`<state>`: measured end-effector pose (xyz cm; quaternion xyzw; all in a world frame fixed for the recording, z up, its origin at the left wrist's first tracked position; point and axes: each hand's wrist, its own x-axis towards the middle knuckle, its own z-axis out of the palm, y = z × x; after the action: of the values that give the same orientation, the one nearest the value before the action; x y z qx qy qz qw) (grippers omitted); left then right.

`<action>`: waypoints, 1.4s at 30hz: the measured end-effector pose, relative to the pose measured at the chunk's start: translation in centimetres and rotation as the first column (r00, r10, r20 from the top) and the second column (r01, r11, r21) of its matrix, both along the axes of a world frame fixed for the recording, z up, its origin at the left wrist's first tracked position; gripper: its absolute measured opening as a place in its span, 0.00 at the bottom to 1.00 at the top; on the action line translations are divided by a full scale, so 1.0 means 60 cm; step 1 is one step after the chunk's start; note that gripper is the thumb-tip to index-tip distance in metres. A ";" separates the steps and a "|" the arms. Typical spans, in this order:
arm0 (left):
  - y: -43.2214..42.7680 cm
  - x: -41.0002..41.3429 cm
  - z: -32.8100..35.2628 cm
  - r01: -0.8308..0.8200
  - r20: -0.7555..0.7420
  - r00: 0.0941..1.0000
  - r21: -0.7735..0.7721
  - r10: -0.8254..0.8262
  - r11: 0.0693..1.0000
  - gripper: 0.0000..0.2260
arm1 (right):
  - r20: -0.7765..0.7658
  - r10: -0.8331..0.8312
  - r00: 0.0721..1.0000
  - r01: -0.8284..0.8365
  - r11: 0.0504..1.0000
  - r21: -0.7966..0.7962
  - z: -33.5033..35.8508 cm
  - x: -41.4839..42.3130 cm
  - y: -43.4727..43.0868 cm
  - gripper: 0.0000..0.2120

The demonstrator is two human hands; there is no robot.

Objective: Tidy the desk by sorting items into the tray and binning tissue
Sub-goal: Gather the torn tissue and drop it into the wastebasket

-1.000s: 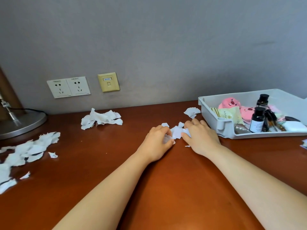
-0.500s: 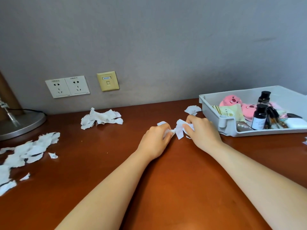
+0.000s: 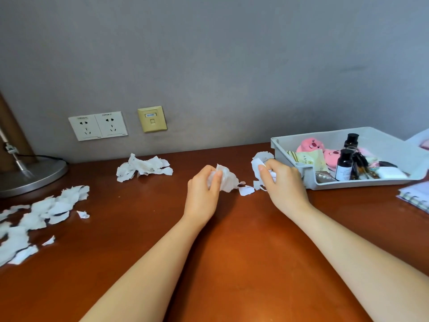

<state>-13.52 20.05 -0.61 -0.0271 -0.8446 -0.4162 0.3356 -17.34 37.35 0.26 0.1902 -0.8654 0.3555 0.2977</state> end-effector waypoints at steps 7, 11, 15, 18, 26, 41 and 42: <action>0.020 0.067 0.020 0.025 -0.079 0.997 0.071 -0.020 0.997 0.17 | -0.014 0.050 0.999 -0.052 0.981 -0.186 0.021 0.068 0.024 0.22; 0.030 0.116 0.047 0.090 -0.105 0.991 0.074 -0.082 0.993 0.19 | -0.018 0.074 0.997 -0.077 0.950 -0.303 0.023 0.111 0.046 0.23; 0.042 0.182 0.070 0.167 -0.046 0.985 -0.012 -0.167 0.986 0.16 | 0.012 0.117 0.993 -0.104 0.919 -0.381 0.020 0.156 0.066 0.23; 0.063 0.234 0.078 0.248 0.009 0.969 -0.049 -0.247 0.968 0.17 | 0.032 0.155 0.987 -0.128 0.900 -0.416 0.013 0.196 0.095 0.22; 0.191 0.325 0.076 0.538 0.131 0.841 -0.089 -0.525 0.838 0.17 | 0.131 0.102 0.986 -0.041 0.913 -0.407 -0.012 0.329 0.228 0.23; 0.499 0.363 -0.127 0.874 0.446 0.397 0.083 -0.802 0.479 0.18 | 0.495 -0.168 0.853 0.432 0.760 -0.486 -0.197 0.521 0.482 0.22; 0.516 0.363 -0.148 0.879 0.466 0.376 0.094 -0.801 0.467 0.17 | 0.513 -0.194 0.836 0.462 0.752 -0.469 -0.213 0.526 0.496 0.22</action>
<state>8.26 51.03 -9.48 -0.3853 -0.7955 -0.4488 -0.1315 14.24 67.09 -12.55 -0.1521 -0.7798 0.5733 0.2000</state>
